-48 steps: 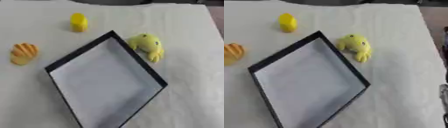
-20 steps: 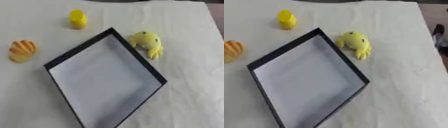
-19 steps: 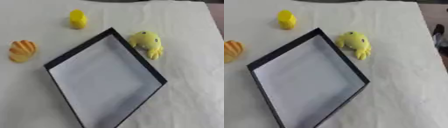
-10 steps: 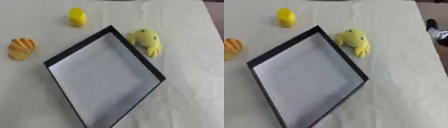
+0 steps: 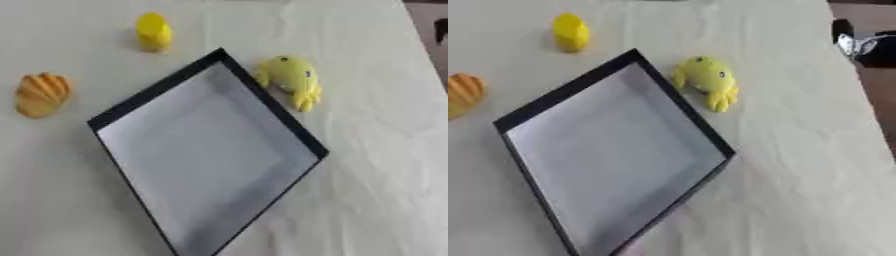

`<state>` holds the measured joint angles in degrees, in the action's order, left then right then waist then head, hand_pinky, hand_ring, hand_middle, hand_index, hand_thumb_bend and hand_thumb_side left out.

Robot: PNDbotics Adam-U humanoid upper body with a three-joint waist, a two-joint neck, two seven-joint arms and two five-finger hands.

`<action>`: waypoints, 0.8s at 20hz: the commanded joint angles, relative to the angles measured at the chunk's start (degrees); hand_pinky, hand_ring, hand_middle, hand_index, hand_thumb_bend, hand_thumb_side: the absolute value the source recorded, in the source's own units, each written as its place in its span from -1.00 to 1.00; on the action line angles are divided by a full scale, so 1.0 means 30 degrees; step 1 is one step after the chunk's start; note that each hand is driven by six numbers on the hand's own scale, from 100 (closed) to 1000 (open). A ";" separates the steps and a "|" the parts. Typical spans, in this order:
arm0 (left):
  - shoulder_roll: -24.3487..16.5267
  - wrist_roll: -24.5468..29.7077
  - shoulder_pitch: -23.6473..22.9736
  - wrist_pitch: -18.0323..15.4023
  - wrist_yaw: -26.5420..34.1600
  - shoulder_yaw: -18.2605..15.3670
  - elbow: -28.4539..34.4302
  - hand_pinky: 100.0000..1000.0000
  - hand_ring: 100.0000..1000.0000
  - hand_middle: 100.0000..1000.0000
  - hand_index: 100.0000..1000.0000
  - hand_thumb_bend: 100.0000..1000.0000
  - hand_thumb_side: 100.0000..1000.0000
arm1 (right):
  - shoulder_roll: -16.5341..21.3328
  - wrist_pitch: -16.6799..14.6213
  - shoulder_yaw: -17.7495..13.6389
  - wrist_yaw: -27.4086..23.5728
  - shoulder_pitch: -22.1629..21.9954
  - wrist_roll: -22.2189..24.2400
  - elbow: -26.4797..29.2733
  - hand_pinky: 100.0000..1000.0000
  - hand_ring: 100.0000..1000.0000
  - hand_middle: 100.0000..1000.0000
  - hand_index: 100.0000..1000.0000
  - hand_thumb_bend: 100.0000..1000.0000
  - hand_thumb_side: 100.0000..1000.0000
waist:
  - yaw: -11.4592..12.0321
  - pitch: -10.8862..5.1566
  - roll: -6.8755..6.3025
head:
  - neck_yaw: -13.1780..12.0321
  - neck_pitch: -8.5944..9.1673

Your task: Pick up objects on the table and place them in the box.

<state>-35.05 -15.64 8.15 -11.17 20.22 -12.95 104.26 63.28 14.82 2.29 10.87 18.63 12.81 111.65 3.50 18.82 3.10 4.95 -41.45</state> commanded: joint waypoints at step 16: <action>-0.1021 -0.0221 0.0005 -0.0284 -0.0179 -0.0309 0.0421 0.50 0.42 0.47 0.59 -1.00 0.47 | -0.2096 0.1381 0.1685 0.0688 0.1438 0.1045 0.0528 0.86 1.00 0.55 0.86 -1.00 -0.58 | 0.0156 -0.0593 0.0081 | 0.0150 0.0295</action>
<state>-35.85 -16.38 7.98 -11.93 20.05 -13.28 104.78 56.16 18.69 7.76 13.06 22.26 15.88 113.11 4.01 18.82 3.10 5.15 -41.09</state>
